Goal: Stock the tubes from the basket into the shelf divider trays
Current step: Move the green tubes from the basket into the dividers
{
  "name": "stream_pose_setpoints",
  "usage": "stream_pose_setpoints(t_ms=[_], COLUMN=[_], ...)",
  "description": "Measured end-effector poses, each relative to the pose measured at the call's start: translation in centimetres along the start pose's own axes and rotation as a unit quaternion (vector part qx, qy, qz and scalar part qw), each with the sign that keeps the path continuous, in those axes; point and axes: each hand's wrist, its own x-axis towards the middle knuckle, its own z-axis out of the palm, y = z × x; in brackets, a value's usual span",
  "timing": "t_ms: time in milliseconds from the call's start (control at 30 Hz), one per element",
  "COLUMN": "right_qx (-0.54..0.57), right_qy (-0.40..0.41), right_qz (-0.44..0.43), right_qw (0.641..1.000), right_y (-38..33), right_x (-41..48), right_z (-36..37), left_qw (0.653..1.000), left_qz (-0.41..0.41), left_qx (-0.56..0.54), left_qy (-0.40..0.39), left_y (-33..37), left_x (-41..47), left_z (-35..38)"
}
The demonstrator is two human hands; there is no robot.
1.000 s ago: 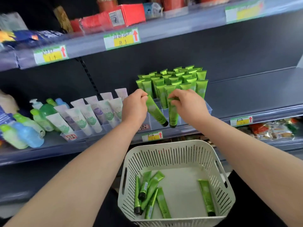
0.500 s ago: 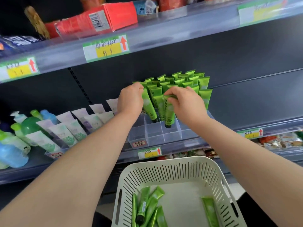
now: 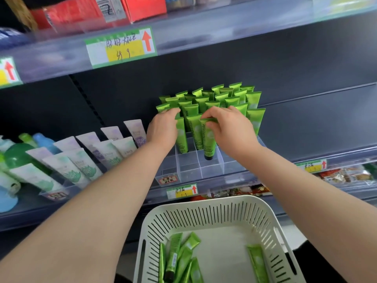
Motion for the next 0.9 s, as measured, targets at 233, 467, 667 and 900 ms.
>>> stream_pose_setpoints(t_ms=[233,467,667,900], right_qx=[0.000,-0.027,-0.064,-0.124], right_qy=[0.009,0.015,-0.066,-0.099], right_qz=[-0.016,-0.025,0.006,-0.006], right_qw=[1.000,0.999,0.996,0.987], right_y=[-2.5,-4.2,-3.7,-3.3], right_x=[1.6,3.7,4.3,3.7], right_z=[0.6,2.8,5.2,6.7], left_qw=[0.999,0.997,0.996,0.995], left_qz=[0.043,0.070,0.077,0.090], left_qx=[0.007,0.013,0.017,0.016], left_qy=[0.023,-0.020,-0.036,-0.040], left_y=[-0.6,-2.6,-3.0,-3.4], left_x=[-3.1,-6.6,-7.3,-7.8], left_z=[-1.7,-1.8,-2.7,-2.4])
